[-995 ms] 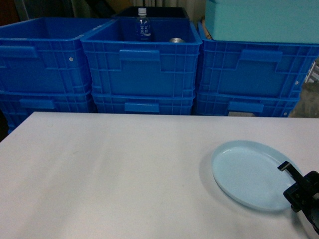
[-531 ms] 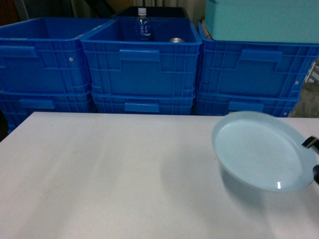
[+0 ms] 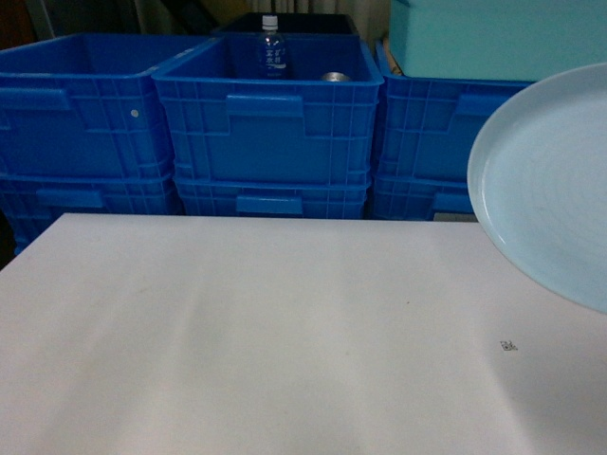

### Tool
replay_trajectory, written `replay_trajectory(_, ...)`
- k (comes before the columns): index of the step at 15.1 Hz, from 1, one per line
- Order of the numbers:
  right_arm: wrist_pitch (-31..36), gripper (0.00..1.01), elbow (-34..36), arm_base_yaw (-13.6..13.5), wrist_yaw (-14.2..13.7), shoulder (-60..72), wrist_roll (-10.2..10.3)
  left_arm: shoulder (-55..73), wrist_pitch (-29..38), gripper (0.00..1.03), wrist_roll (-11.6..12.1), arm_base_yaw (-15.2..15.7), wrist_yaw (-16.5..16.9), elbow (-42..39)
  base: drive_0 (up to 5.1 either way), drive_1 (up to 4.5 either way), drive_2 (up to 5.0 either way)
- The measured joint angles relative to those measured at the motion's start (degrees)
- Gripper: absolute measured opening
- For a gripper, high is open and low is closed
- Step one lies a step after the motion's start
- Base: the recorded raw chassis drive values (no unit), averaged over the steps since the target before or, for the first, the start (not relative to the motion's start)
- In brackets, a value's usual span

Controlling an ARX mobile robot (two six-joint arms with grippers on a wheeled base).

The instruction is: Place blue tray on left shelf second layer neatly

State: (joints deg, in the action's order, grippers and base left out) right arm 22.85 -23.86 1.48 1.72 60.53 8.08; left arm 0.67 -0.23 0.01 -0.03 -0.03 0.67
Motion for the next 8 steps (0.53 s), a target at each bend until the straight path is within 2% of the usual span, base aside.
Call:
replay_trajectory(1, -3.1, 0.02, 1.6, 2.2, 3.1, -4.7, -4.6, 0.0, 0.0, 0.98, 0.0, 0.0, 0.0, 0.0, 0.0, 0.0, 0.0)
replay_trajectory(2, -5.1, 0.02, 2.6, 4.1, 5.6, -8.7, -7.8, 0.0, 0.0, 0.98, 0.0, 0.0, 0.0, 0.0, 0.0, 0.0, 0.0)
replay_trajectory(3, -7.3, 0.02, 3.2, 5.9, 7.7, -13.1, -10.0, 0.0, 0.0, 0.98, 0.0, 0.0, 0.0, 0.0, 0.0, 0.0, 0.0)
replay_trajectory(4, -9.0, 0.02, 3.9, 7.3, 9.7, -16.9, -11.3, 0.0, 0.0, 0.98, 0.0, 0.0, 0.0, 0.0, 0.0, 0.0, 0.0)
replay_trajectory(6, -9.0, 0.02, 4.9, 9.5, 12.2, -18.5, -12.2, 0.0, 0.0, 0.98, 0.0, 0.0, 0.0, 0.0, 0.0, 0.0, 0.0)
replay_trajectory(8, -9.3, 0.02, 5.7, 9.5, 12.0, -17.8, -12.2, 0.0, 0.0, 0.98, 0.0, 0.0, 0.0, 0.0, 0.0, 0.0, 0.0)
